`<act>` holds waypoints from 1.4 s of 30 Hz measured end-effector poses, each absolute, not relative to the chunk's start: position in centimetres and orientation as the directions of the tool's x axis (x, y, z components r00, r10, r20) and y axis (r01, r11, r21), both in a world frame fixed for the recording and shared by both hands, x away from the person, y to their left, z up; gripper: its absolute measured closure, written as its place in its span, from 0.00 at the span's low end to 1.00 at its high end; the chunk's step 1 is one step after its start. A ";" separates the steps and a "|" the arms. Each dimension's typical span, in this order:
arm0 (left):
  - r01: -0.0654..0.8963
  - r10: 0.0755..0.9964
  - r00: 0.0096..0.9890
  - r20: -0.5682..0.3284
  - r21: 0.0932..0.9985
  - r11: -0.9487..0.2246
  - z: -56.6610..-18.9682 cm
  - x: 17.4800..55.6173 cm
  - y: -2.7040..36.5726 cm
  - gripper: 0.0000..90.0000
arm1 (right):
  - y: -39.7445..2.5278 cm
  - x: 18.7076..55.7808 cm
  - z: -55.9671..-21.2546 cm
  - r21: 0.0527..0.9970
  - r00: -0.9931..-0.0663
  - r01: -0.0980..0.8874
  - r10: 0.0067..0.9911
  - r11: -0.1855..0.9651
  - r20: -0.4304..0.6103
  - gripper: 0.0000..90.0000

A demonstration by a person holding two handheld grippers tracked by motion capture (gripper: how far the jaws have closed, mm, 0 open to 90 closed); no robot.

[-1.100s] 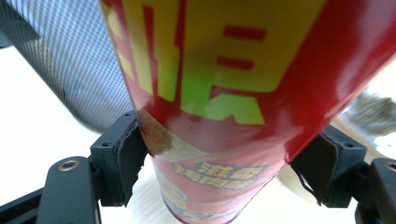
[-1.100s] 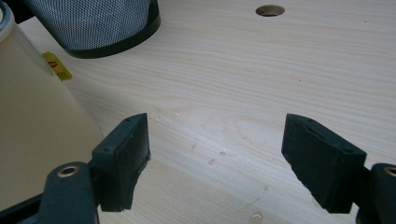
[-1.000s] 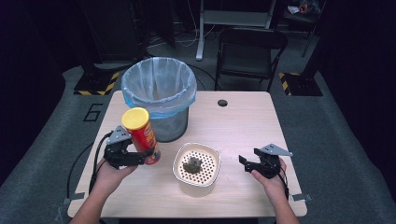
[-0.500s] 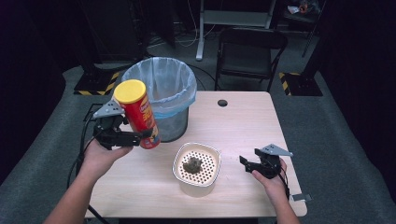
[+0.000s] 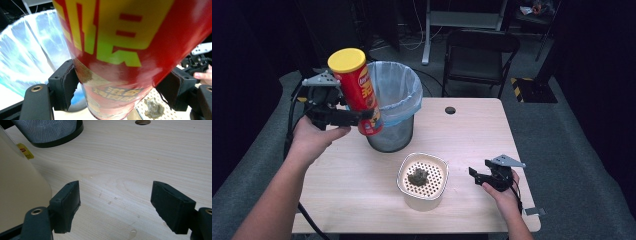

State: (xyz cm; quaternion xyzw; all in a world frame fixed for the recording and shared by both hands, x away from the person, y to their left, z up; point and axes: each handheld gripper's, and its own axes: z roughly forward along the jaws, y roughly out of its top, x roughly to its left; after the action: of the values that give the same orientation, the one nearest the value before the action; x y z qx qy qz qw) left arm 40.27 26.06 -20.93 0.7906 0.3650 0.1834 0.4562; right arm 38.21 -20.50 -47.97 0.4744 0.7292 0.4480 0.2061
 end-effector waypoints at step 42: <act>0.486 0.870 0.491 -0.054 0.845 -0.222 -24.1 52.4 23.1 0.26 | -20.2 38.3 -48.3 0.846 -0.474 0.514 0.868 0.140 0.144 0.26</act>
State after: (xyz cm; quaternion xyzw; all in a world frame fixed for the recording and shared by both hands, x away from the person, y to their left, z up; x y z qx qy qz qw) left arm 52.36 23.12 -24.10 0.7491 0.4526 0.2234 0.4291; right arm 38.33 -20.18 -48.26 0.4740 0.7293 0.4530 0.1955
